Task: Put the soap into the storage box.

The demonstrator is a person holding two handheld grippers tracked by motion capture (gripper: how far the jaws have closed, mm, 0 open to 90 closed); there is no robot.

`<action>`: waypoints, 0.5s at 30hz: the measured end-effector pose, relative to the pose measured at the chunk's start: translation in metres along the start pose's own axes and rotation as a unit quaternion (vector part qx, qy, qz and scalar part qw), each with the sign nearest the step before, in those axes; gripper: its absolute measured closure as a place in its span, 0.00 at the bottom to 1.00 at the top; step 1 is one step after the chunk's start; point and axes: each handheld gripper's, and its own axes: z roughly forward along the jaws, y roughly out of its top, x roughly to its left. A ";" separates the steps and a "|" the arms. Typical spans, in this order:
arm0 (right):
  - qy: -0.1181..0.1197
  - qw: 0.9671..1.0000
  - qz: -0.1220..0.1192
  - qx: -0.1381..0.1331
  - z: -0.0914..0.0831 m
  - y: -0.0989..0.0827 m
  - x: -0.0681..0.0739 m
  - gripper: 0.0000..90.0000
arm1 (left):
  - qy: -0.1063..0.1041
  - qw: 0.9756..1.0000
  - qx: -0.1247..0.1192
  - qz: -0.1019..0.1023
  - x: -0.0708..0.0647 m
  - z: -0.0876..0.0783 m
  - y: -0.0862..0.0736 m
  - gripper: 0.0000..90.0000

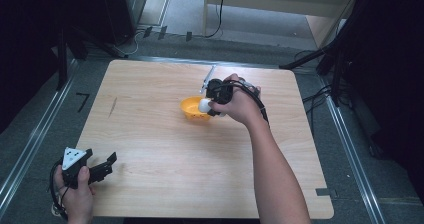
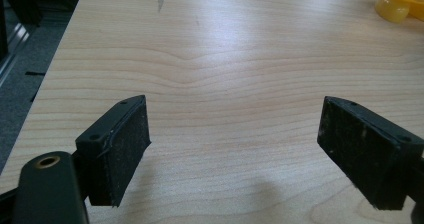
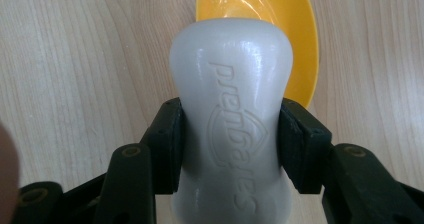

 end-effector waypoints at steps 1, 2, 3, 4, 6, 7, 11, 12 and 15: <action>-0.004 1.000 -0.006 0.000 0.000 0.002 -0.001 0.57 | -0.001 1.000 0.000 0.000 0.000 0.000 0.000 0.15; -0.004 1.000 -0.006 0.000 0.000 0.002 -0.001 0.57 | -0.001 1.000 0.000 0.000 0.000 0.000 0.000 0.15; -0.004 1.000 -0.015 -0.003 0.000 0.005 -0.003 0.57 | -0.001 1.000 -0.001 -0.001 0.000 0.000 0.000 0.15; -0.004 1.000 -0.015 -0.003 0.000 0.005 -0.003 0.57 | -0.001 1.000 -0.001 -0.001 0.000 0.000 0.000 0.15; -0.004 1.000 -0.024 0.001 0.000 0.010 -0.006 0.57 | -0.001 1.000 -0.001 -0.003 0.000 0.000 0.000 0.15; -0.004 1.000 -0.023 0.001 0.000 0.011 -0.006 0.57 | -0.001 1.000 -0.001 -0.003 0.000 0.000 0.000 0.15; -0.004 1.000 -0.026 0.002 0.002 0.015 -0.010 0.57 | -0.002 1.000 -0.002 -0.006 0.001 0.000 0.000 0.15; -0.005 0.999 -0.031 0.008 0.002 0.017 -0.011 0.57 | -0.002 1.000 -0.002 -0.006 0.001 0.000 0.000 0.15; -0.007 0.999 -0.037 0.010 0.004 0.022 -0.012 0.57 | -0.003 1.000 -0.001 -0.006 0.001 0.000 0.000 0.15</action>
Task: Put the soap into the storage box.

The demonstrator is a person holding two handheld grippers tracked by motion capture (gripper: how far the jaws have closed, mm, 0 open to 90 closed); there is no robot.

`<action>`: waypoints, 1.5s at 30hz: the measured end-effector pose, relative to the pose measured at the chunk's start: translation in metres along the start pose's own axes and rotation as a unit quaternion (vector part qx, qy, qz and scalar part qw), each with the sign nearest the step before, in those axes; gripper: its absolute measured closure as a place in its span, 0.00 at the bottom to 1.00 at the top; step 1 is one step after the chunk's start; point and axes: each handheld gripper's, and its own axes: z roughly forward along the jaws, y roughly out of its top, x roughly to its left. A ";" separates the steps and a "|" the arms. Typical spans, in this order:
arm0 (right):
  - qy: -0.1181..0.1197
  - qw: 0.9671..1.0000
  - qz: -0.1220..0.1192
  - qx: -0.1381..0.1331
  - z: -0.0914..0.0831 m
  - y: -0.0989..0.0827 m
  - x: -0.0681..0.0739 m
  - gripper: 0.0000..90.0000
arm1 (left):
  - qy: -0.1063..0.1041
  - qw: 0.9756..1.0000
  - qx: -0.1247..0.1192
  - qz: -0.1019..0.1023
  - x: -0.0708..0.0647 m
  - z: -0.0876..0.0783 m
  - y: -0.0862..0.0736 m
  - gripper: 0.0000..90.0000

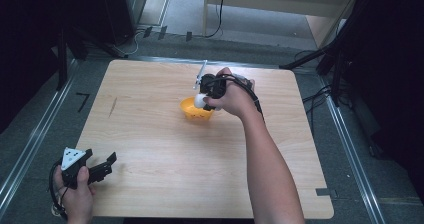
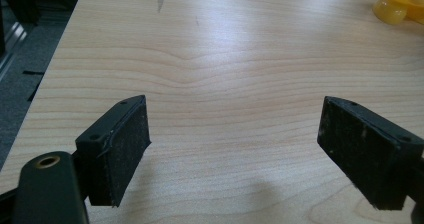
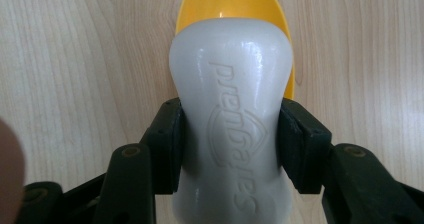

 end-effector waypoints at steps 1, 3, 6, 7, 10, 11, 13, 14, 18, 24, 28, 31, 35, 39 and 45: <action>-0.001 1.000 -0.004 -0.001 0.001 0.002 0.000 0.56 | -0.001 1.000 0.000 0.000 0.000 0.000 0.000 0.15; 0.000 1.000 -0.011 -0.002 0.003 0.004 -0.001 0.57 | -0.002 1.000 0.000 0.001 0.000 0.000 0.000 0.15; 0.004 1.000 -0.015 -0.001 0.007 0.006 -0.002 0.57 | -0.003 1.000 0.000 0.001 0.000 0.000 0.000 0.15; 0.006 1.000 -0.012 0.006 0.009 0.007 -0.002 0.57 | -0.003 1.000 0.000 0.001 0.000 0.000 0.000 0.15; 0.016 1.000 -0.021 0.012 0.017 0.012 -0.003 0.56 | -0.003 1.000 -0.001 -0.001 0.000 0.000 0.000 0.15; 0.016 1.000 -0.023 0.010 0.018 0.013 -0.004 0.56 | -0.004 1.000 -0.001 0.000 0.000 0.000 0.000 0.15; 0.019 1.000 -0.022 0.009 0.021 0.015 -0.005 0.56 | -0.004 1.000 -0.001 0.001 0.001 0.000 0.000 0.15; 0.019 0.999 -0.028 0.006 0.023 0.016 -0.007 0.56 | -0.005 1.000 0.000 0.001 0.001 0.000 0.000 0.15; 0.024 0.999 -0.024 0.011 0.028 0.018 -0.007 0.56 | -0.005 1.000 0.000 0.000 0.001 0.000 0.000 0.15; 0.021 0.999 -0.024 0.009 0.031 0.018 -0.009 0.56 | -0.005 1.000 0.001 0.001 0.001 0.000 0.000 0.15; 0.027 0.999 -0.022 0.000 0.034 0.017 -0.012 0.56 | -0.005 1.000 0.001 0.001 0.001 0.000 0.000 0.15; 0.028 0.999 -0.017 0.003 0.036 0.017 -0.012 0.56 | -0.006 1.000 0.001 0.002 0.001 0.000 0.000 0.15; 0.035 0.999 -0.008 -0.018 0.035 0.015 -0.016 0.54 | -0.006 1.000 0.003 0.003 0.001 0.000 0.000 0.15; 0.026 0.999 0.006 -0.044 0.024 0.010 -0.020 0.49 | -0.006 1.000 0.001 0.002 0.000 0.000 0.000 0.15; 0.024 0.998 0.024 -0.060 0.017 -0.001 -0.018 0.48 | -0.005 1.000 0.003 0.004 0.000 0.000 0.000 0.15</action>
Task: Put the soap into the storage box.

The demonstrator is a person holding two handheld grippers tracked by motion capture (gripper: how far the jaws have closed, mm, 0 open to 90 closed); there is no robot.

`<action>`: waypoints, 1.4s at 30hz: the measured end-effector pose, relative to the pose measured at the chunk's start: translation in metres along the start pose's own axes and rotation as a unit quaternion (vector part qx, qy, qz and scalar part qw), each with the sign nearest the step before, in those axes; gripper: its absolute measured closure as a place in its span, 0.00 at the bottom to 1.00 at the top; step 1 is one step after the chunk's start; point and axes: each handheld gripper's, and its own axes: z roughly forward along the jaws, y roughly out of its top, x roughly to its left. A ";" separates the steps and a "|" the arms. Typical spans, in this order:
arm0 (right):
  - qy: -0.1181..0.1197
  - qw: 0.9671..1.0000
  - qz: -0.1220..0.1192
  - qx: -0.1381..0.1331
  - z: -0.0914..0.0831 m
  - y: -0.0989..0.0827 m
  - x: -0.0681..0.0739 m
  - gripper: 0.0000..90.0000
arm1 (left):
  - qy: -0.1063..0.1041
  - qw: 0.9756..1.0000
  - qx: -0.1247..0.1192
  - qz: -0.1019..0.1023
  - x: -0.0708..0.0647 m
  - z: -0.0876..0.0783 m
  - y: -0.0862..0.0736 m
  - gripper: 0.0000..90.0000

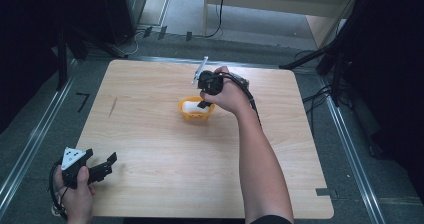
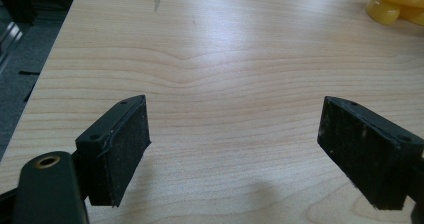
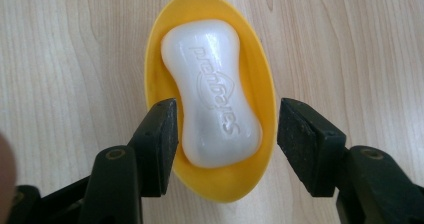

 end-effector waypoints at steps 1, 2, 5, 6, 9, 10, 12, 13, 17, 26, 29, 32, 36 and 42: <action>0.003 1.000 0.004 0.000 -0.001 -0.002 0.000 0.48 | 0.000 1.000 -0.001 0.001 0.000 0.000 0.000 0.15; 0.004 1.000 0.007 0.000 -0.002 -0.005 0.001 0.48 | 0.000 1.000 -0.001 0.001 0.000 0.000 0.000 0.15; 0.006 1.000 0.013 -0.001 -0.004 -0.011 0.004 0.45 | 0.001 1.000 -0.001 0.001 0.000 0.000 0.000 0.15; 0.003 1.000 0.015 -0.001 -0.005 -0.012 0.006 0.44 | 0.001 1.000 -0.001 0.001 -0.001 0.001 0.000 0.15; 0.004 1.000 0.023 -0.001 -0.008 -0.017 0.010 0.41 | 0.002 1.000 0.001 0.002 -0.001 0.001 0.000 0.15; 0.002 1.000 0.024 -0.004 -0.009 -0.020 0.011 0.40 | 0.002 1.000 0.001 0.002 -0.001 0.001 0.000 0.16; 0.005 0.999 0.033 -0.005 -0.010 -0.022 0.012 0.40 | 0.002 1.000 0.000 0.002 -0.001 0.001 0.000 0.15; 0.002 0.999 0.034 -0.010 -0.012 -0.028 0.013 0.38 | 0.002 1.000 0.000 0.003 -0.002 0.001 0.000 0.15; 0.000 0.999 0.047 -0.002 -0.014 -0.041 0.018 0.31 | 0.003 1.000 0.000 0.005 -0.002 0.001 0.000 0.15; 0.008 0.998 0.067 0.004 -0.018 -0.063 0.029 0.26 | 0.005 1.000 0.001 0.007 -0.003 0.001 0.000 0.15; 0.009 0.997 0.079 0.005 -0.019 -0.075 0.034 0.23 | 0.005 1.000 0.002 0.009 -0.003 0.001 0.000 0.15; 0.008 0.996 0.084 0.000 -0.021 -0.084 0.035 0.21 | 0.005 1.000 0.002 0.010 -0.003 0.001 0.000 0.15; 0.011 0.996 0.091 0.013 -0.021 -0.094 0.040 0.15 | 0.006 1.000 0.004 0.011 -0.003 0.001 0.000 0.15; 0.013 0.995 0.103 0.014 -0.022 -0.107 0.047 0.14 | 0.006 1.000 0.005 0.012 -0.003 0.001 0.000 0.15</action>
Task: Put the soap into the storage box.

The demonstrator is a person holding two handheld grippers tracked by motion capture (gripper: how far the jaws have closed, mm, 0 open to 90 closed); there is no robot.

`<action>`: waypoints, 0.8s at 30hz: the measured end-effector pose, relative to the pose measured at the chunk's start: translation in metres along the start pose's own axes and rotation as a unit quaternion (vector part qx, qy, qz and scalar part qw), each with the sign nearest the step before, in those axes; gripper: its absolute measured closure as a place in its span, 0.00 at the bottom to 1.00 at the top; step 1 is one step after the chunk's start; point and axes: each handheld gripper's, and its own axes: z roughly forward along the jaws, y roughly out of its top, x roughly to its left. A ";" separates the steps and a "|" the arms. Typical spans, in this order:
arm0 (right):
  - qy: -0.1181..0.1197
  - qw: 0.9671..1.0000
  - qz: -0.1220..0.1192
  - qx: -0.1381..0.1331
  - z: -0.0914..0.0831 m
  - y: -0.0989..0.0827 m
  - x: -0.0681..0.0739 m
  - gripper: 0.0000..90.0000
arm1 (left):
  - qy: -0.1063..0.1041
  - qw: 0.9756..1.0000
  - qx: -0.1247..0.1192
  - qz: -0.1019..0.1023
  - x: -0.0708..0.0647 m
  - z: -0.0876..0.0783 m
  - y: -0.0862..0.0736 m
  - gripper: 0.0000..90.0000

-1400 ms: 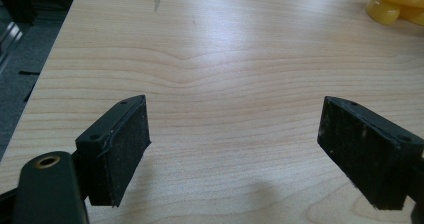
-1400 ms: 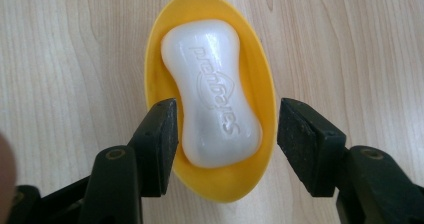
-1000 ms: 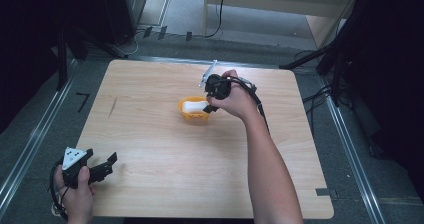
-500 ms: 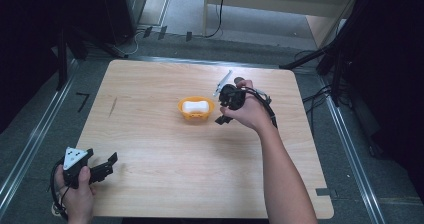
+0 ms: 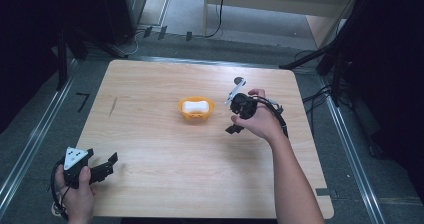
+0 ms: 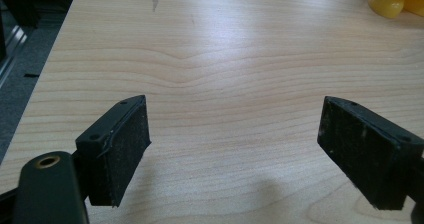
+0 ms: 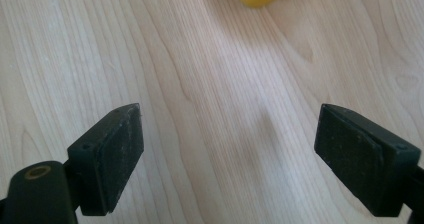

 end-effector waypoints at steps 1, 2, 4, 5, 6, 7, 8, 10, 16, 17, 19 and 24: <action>0.006 1.000 0.003 -0.001 0.000 -0.003 0.000 0.12 | 0.000 1.000 -0.001 0.000 0.000 0.000 0.000 0.15; 0.006 1.000 0.003 -0.001 0.000 -0.003 0.000 0.12 | 0.000 1.000 -0.001 0.000 0.000 0.000 0.000 0.15; -0.005 1.000 0.008 0.001 -0.001 -0.007 0.002 0.09 | 0.000 1.000 -0.001 0.000 0.000 0.000 0.000 0.15; -0.030 1.000 0.007 0.000 -0.002 -0.013 0.007 0.05 | 0.000 1.000 -0.001 0.000 0.000 0.000 0.000 0.15; -0.028 1.000 0.010 -0.002 -0.002 -0.015 0.008 0.05 | 0.000 1.000 -0.001 0.000 0.000 0.000 0.000 0.15; -0.016 1.000 0.016 -0.004 -0.003 -0.019 0.009 0.04 | 0.000 1.000 -0.001 0.000 0.000 0.000 0.000 0.15; -0.016 1.000 0.016 -0.004 -0.003 -0.019 0.009 0.04 | 0.000 1.000 -0.001 0.000 0.000 0.000 0.000 0.15; -0.015 1.000 0.027 -0.006 -0.005 -0.028 0.011 0.03 | 0.000 1.000 -0.001 0.001 0.000 0.000 0.000 0.15; -0.014 0.999 0.039 -0.015 -0.010 -0.045 0.017 0.00 | -0.001 1.000 -0.001 0.003 0.000 0.000 0.000 0.16; -0.011 0.999 0.038 -0.021 -0.010 -0.048 0.017 0.00 | -0.002 1.000 0.000 0.003 0.000 0.000 0.000 0.15; -0.012 0.998 0.047 -0.026 -0.012 -0.054 0.020 0.00 | -0.001 1.000 0.000 0.004 -0.001 0.000 0.000 0.16; -0.010 0.998 0.054 -0.041 -0.013 -0.067 0.023 0.00 | 0.001 1.000 -0.002 0.005 -0.001 0.000 0.000 0.15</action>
